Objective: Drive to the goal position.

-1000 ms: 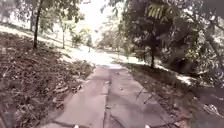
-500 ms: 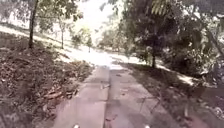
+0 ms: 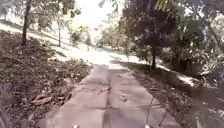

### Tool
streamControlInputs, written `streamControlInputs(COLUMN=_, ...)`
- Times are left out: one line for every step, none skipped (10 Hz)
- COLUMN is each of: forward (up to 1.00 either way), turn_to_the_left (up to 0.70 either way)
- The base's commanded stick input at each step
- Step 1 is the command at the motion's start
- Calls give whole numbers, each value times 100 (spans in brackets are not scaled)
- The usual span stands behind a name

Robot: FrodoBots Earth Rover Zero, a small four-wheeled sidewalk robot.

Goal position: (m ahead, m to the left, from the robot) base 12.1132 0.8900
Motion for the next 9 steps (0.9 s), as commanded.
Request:
streamControlInputs(forward=45, turn_to_the_left=0)
streamControlInputs(forward=45, turn_to_the_left=0)
streamControlInputs(forward=45, turn_to_the_left=0)
streamControlInputs(forward=45, turn_to_the_left=0)
streamControlInputs(forward=45, turn_to_the_left=0)
streamControlInputs(forward=45, turn_to_the_left=0)
streamControlInputs(forward=45, turn_to_the_left=0)
streamControlInputs(forward=45, turn_to_the_left=0)
streamControlInputs(forward=45, turn_to_the_left=0)
